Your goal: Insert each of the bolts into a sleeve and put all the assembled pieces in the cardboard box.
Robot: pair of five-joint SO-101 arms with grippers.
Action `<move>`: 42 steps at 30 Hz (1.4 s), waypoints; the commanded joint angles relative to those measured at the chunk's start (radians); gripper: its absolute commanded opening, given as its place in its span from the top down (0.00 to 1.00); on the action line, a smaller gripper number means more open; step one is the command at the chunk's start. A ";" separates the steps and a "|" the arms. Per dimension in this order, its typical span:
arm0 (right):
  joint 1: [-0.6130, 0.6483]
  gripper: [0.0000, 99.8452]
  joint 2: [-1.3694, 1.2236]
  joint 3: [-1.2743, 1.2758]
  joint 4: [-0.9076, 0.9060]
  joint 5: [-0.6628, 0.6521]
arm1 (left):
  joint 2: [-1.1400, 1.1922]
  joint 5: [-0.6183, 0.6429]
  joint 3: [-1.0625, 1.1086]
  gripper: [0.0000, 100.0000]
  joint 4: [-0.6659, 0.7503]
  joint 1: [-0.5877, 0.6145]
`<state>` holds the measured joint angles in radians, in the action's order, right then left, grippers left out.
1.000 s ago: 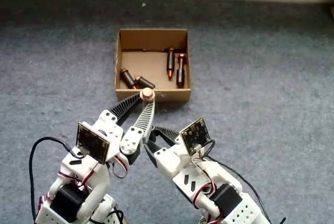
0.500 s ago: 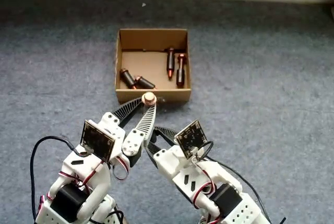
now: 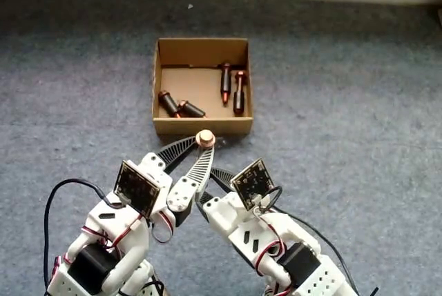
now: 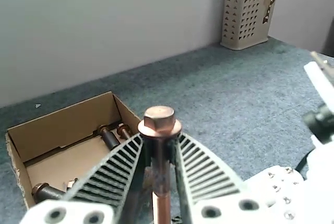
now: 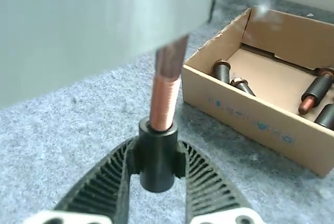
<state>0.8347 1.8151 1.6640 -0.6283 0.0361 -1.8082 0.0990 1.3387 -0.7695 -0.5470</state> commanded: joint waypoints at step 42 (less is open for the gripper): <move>-0.082 1.00 0.021 -0.171 0.145 -0.008 | 0.002 0.003 0.111 0.96 0.189 0.252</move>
<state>0.7748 1.8121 1.5689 -0.5301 0.0330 -1.8190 0.1051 1.3909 -0.6513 -0.3859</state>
